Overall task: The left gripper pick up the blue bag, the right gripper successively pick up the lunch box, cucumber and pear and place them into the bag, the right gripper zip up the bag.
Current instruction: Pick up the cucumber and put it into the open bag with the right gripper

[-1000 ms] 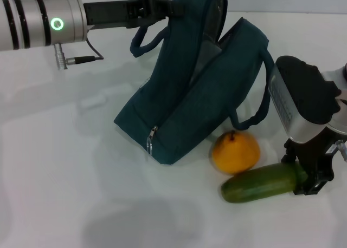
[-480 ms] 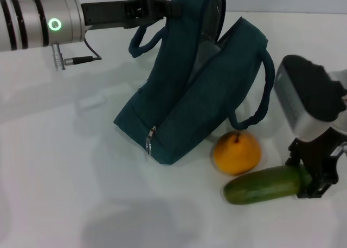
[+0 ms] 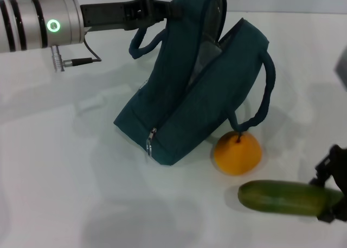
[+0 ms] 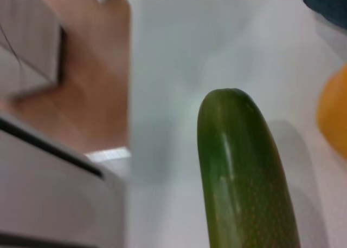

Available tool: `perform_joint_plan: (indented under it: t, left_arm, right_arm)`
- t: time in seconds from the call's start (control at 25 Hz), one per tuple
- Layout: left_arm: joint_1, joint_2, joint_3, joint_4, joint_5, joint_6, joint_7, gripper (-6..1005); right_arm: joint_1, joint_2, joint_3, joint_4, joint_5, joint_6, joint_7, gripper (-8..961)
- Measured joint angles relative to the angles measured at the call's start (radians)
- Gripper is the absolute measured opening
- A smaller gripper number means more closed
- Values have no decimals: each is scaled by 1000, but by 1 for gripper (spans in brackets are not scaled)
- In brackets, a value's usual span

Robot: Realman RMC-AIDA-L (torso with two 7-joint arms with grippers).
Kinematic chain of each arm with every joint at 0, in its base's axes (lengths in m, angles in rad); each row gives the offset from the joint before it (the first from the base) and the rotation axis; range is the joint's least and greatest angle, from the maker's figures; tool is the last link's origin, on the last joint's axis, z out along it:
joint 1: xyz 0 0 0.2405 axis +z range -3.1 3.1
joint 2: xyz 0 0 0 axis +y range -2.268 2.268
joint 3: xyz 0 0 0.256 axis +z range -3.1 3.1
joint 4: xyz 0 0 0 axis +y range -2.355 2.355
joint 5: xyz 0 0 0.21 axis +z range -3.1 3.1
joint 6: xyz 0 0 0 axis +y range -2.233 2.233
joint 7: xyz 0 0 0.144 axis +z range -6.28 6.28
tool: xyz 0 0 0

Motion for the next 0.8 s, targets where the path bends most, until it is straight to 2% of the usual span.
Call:
perform_joint_plan:
  t: [0.24,0.4,0.44,0.48,0.52,0.56,0.64,0.72,0.8]
  left_arm:
    - [0,-2,6,2,-35,47,-2,59]
    - [0,-3,6,4,-47,88,-19,59]
    - [1,-3,6,4,-50,101,-25,59]
    - [1,-3,6,4,-50,101,-25,59]
    - [1,-3,6,4,-50,106,-30,59]
    - [1,-3,6,4,-50,110,-34,59]
    - [2,-2,6,2,-49,120,-39,59]
    - [2,-3,6,-1,-49,131,-43,59]
    - [2,-3,6,-1,-47,138,-44,59]
  right_arm:
    - [-51,-10,260,93,110,-125,-155,654]
    - [-121,-28,409,138,292,-168,-289,657]
    - [-169,-28,441,154,409,-159,-351,657]
    - [-169,-28,441,154,409,-159,-351,658]
    - [-217,-18,452,166,534,-140,-425,659]
    - [-217,-18,452,166,534,-140,-425,659]
    - [-264,0,443,183,664,-117,-519,660]
    - [-289,11,408,228,772,-92,-622,662]
    - [-294,11,347,312,883,-66,-732,663]
